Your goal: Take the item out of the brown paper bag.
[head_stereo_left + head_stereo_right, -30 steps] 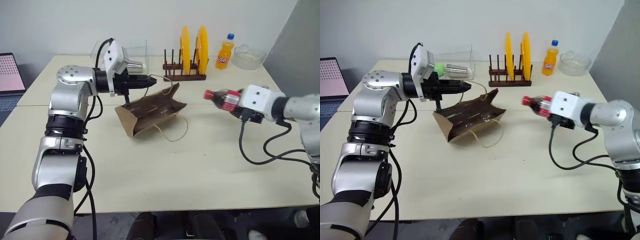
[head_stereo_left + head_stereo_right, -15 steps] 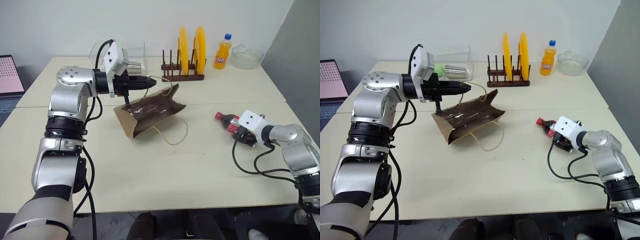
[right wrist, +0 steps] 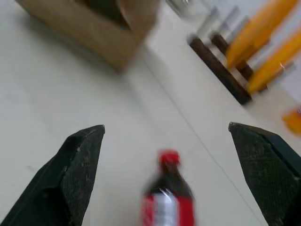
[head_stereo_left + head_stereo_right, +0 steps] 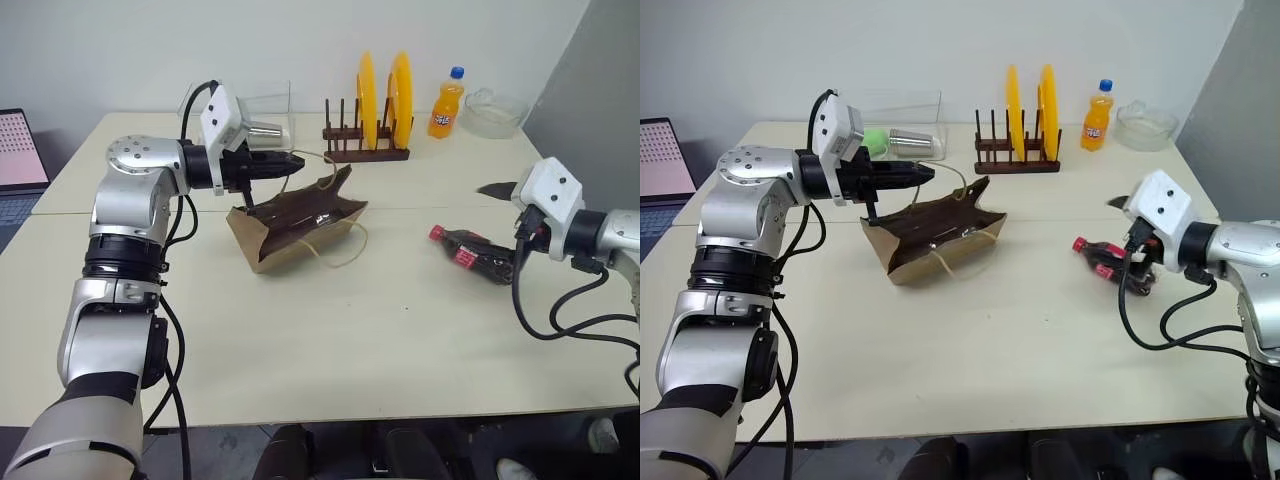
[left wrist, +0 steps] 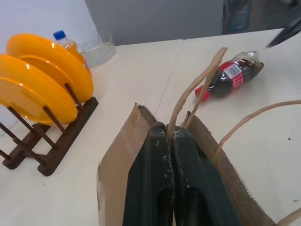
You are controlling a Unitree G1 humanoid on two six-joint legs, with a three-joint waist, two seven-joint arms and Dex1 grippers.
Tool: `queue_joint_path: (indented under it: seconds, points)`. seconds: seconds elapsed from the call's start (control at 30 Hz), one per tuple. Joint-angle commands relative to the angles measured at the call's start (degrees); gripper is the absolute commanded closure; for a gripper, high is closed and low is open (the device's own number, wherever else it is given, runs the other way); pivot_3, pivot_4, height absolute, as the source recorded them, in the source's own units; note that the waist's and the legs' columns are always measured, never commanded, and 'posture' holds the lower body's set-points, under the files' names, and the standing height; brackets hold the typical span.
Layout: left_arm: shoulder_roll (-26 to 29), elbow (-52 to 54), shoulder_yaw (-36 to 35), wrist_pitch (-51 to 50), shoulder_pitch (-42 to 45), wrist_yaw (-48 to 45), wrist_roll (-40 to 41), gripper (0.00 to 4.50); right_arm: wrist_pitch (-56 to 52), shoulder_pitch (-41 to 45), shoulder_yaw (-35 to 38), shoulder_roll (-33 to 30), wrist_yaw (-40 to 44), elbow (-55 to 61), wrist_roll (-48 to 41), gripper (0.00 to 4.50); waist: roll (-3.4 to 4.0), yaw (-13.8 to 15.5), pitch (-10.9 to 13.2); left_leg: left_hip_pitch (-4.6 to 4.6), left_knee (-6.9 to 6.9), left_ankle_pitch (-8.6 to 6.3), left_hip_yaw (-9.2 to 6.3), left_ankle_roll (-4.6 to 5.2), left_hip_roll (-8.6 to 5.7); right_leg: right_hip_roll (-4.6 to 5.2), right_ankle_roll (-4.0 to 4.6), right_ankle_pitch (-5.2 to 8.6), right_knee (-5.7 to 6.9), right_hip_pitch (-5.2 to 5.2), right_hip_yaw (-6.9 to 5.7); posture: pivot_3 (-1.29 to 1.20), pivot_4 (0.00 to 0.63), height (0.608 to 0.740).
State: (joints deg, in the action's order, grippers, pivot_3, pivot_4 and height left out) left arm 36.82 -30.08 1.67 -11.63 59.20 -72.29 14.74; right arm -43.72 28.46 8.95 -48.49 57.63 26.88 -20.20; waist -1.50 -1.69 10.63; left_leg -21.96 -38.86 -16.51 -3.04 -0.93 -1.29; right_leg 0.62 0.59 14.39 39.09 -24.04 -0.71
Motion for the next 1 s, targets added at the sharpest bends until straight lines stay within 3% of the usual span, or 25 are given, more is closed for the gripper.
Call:
queue_joint_path:
  seconds: [0.03, 0.1, 0.2, 0.43, 0.63, 0.87, 1.0]
  points:
    - [1.01, -1.34, -2.29, 2.03, 1.69, 1.98, -0.42, 4.5, -7.5, 3.23, 1.57, 3.15, -2.15, 6.04, -10.18, 0.05, 0.0, 0.07, 0.0, -0.01, -0.02, 0.0, -0.01, 0.0, -0.01, 0.0, 0.0, 0.0, 0.0, 0.01, -0.01, 0.0, 0.15, 0.74]
    - [1.2, -2.37, -2.47, 2.8, 1.68, 3.15, -1.02, 4.5, -9.67, 5.38, 1.14, 5.54, -4.65, 6.88, -13.06, 0.05, 0.0, 0.1, 0.0, -0.01, -0.04, 0.0, 0.04, 0.01, -0.03, 0.02, -0.01, -0.01, -0.01, 0.01, 0.04, 0.0, 0.15, 0.74]
    - [1.51, -3.82, -2.73, 3.61, 1.75, 4.64, -1.89, 3.92, -10.99, 7.82, -0.8, 7.95, -7.24, 7.63, -15.29, 0.0, 0.0, 0.14, 0.0, -0.01, -0.05, 0.0, 0.03, 0.01, -0.04, 0.03, -0.02, -0.02, -0.01, 0.0, 0.03, 0.0, 0.15, 0.74]
    - [2.98, -2.39, -3.98, 3.89, 0.01, 6.07, -1.92, 1.82, -8.49, 8.84, -3.61, 9.66, -10.66, 5.78, -15.38, 0.0, 0.0, 0.19, 0.0, -0.09, -0.04, 0.0, 0.02, 0.01, -0.06, 0.07, 0.0, -0.02, -0.02, -0.04, 0.01, 0.0, 0.15, 0.74]
    - [5.47, 7.35, -8.5, 1.3, -5.7, 11.45, 0.05, 0.01, -6.28, 6.42, -2.29, 9.1, -11.47, 4.56, -15.35, 0.0, 0.0, 0.16, 0.0, -0.09, -0.01, 0.0, 0.01, 0.02, -0.06, 0.08, 0.0, -0.02, -0.02, -0.07, 0.01, 0.0, 0.15, 0.74]
    - [7.74, 28.66, -18.87, -11.69, -22.01, 24.22, 3.72, 0.01, -0.15, -0.42, 0.53, 9.05, -17.34, 5.28, -10.59, 0.0, 0.0, 0.15, 0.0, -0.07, 0.01, -0.01, 0.01, 0.02, -0.05, 0.1, -0.01, -0.02, -0.02, -0.06, 0.03, 0.0, 0.15, 0.74]
    - [4.87, 43.22, -21.95, -16.24, -37.36, 33.76, 0.71, 0.01, 7.79, -10.12, 1.6, 10.22, -20.71, 8.48, -5.21, 0.0, -0.01, 0.4, -0.04, -0.01, 0.03, -0.01, 0.01, 0.01, -0.05, 0.13, -0.02, -0.02, -0.06, 0.01, 0.03, 0.0, 0.15, 0.74]
